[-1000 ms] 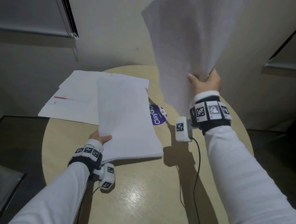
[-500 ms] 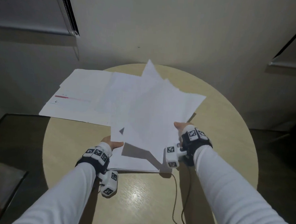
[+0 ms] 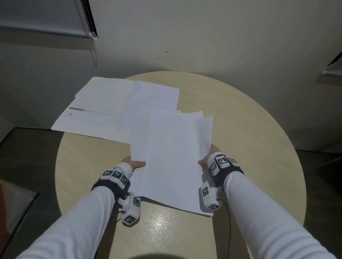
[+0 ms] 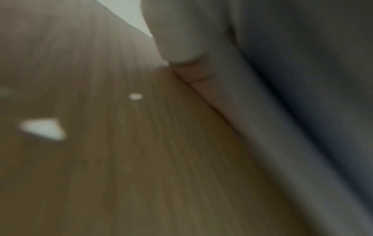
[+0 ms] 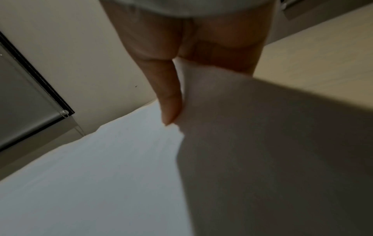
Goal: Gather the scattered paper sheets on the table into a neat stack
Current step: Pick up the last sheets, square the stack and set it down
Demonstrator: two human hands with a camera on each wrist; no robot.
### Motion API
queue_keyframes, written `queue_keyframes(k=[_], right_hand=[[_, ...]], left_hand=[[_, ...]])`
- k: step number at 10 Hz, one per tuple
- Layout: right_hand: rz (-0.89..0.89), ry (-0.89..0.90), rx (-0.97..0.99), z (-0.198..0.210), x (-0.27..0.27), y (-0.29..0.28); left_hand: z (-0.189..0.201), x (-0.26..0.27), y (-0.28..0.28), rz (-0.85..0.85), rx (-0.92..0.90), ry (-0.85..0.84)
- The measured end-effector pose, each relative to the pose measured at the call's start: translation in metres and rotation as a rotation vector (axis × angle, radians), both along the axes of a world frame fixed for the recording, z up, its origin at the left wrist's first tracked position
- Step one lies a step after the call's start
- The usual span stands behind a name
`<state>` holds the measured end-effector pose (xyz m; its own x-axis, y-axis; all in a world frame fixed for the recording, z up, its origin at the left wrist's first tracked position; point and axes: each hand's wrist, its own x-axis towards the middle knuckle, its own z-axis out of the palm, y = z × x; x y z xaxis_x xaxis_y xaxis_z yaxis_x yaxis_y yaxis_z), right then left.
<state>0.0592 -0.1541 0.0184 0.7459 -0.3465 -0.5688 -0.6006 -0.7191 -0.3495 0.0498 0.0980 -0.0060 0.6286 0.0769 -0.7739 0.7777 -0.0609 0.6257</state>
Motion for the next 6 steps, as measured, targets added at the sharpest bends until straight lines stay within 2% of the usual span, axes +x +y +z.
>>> queue_keyframes(k=[1,2,3,4,5,6], right_hand=[[-0.048,-0.099,0.065,-0.005,0.005,-0.003],[-0.179,-0.166,0.091,-0.006,0.007,0.004],[-0.383,-0.176,0.106,0.000,0.010,0.014],[-0.252,-0.156,0.230,-0.003,0.013,0.028],[-0.188,-0.247,0.306,0.001,0.020,0.037],[-0.295,-0.244,0.267,0.002,0.022,0.033]], left_hand=[[-0.001,0.001,-0.001,0.236,-0.154,0.034],[0.021,0.000,-0.002,0.244,0.084,-0.073],[0.022,0.013,0.006,0.679,-0.652,-0.232],[-0.013,0.002,0.005,-0.410,0.050,-0.390],[-0.006,0.006,0.004,-0.224,0.136,-0.209],[-0.015,0.007,0.001,-0.091,0.027,-0.146]])
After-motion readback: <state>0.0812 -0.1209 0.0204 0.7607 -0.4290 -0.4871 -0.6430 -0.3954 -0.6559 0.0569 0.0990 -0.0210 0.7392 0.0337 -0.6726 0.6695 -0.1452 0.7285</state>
